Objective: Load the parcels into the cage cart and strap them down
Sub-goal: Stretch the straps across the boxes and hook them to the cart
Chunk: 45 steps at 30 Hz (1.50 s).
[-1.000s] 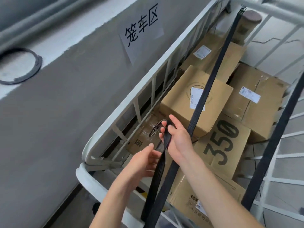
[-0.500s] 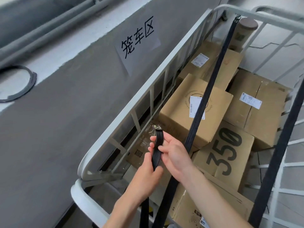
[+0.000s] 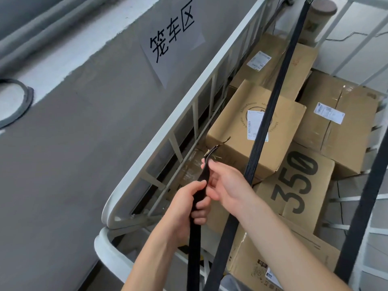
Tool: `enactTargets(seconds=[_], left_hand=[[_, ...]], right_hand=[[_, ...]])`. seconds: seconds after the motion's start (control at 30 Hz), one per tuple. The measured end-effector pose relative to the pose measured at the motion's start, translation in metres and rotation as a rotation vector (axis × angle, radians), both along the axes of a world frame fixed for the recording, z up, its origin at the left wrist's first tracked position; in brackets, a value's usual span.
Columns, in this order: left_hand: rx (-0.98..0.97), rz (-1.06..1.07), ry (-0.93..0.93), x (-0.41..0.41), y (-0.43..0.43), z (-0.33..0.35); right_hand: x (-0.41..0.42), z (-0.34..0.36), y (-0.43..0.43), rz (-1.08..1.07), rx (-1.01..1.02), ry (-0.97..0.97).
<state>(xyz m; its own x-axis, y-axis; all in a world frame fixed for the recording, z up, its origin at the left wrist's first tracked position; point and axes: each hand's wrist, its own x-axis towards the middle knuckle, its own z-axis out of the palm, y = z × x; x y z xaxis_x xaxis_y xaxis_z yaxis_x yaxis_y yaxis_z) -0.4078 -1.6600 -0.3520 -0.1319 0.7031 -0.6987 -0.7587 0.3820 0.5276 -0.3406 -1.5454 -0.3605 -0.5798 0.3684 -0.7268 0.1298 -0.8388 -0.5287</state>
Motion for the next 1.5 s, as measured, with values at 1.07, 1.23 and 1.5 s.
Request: enactTargets(seconds=[1.07, 1.23, 1.5], left_hand=[[-0.177, 0.066, 0.216, -0.115, 0.226, -0.047], [-0.149, 0.218, 0.082, -0.13, 0.25, -0.048], [-0.126, 0.377, 0.007, -0.129, 0.235, -0.06]], right_hand=[[-0.155, -0.048, 0.194, -0.342, 0.362, -0.306], [-0.169, -0.056, 0.207, -0.367, 0.36, -0.285], [-0.186, -0.063, 0.191, -0.362, 0.31, -0.296]])
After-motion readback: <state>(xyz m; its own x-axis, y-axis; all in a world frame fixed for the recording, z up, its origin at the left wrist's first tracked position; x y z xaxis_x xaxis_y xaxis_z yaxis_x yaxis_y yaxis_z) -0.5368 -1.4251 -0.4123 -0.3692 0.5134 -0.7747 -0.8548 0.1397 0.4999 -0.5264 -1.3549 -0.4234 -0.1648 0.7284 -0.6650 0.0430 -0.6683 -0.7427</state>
